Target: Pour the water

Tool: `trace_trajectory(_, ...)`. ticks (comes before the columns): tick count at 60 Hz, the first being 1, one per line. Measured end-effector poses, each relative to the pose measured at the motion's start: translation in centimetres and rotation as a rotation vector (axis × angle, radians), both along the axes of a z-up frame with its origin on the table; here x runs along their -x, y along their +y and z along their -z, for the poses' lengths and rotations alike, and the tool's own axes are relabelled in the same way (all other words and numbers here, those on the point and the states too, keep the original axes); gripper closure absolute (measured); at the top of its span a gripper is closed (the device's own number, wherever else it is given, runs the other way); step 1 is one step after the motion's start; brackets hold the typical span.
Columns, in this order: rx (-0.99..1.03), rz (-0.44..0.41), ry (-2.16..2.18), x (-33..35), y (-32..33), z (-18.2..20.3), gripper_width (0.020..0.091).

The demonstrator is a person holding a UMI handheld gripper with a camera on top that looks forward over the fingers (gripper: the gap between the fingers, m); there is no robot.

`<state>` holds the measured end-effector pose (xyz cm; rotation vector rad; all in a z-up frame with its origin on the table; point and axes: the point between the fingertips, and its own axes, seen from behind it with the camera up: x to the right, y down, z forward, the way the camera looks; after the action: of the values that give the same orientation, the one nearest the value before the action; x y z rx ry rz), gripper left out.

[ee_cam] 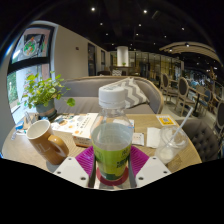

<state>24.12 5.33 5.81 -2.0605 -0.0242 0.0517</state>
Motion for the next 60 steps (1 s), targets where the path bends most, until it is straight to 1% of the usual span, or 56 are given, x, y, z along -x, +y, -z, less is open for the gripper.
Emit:
trace_trajectory(6, -0.004, 0.010, -0.013, -0.1, -0.2, -0.1, 0.0583)
trace_trajectory(9, 0.033, 0.019, -0.003, -0.1, -0.5, 0.4, 0.0553)
trace_trajectory(10, 0.051, 0.022, 0.001, -0.1, -0.6, 0.7, 0.0519)
trace_trajectory(15, 0.134, 0.036, 0.017, 0.0, -1.9, 1.6, 0.0258)
trace_trajectory(16, 0.146, 0.042, 0.017, -0.1, -2.2, 1.6, 0.0234)
trace_trajectory(18, 0.163, 0.054, 0.015, -0.2, -2.9, 1.2, 0.0269)
trace_trajectory(21, 0.179, 0.071, -0.003, -0.3, -4.1, 0.4, 0.0246)
trace_trajectory(31, 0.226, 0.085, -0.095, 0.6, -9.8, -4.4, 0.0250)
trace_trajectory(41, 0.244, 0.091, -0.106, 4.2, -17.0, -9.3, 0.0252)
trace_trajectory(48, 0.241, 0.111, -0.104, 6.4, -21.7, -12.2, 0.0252)
trace_trajectory(56, 0.236, 0.129, -0.074, 8.6, -25.7, -14.1, 0.0246)
trace_trajectory(60, 0.237, 0.116, -0.060, 9.9, -27.1, -14.4, 0.0250)
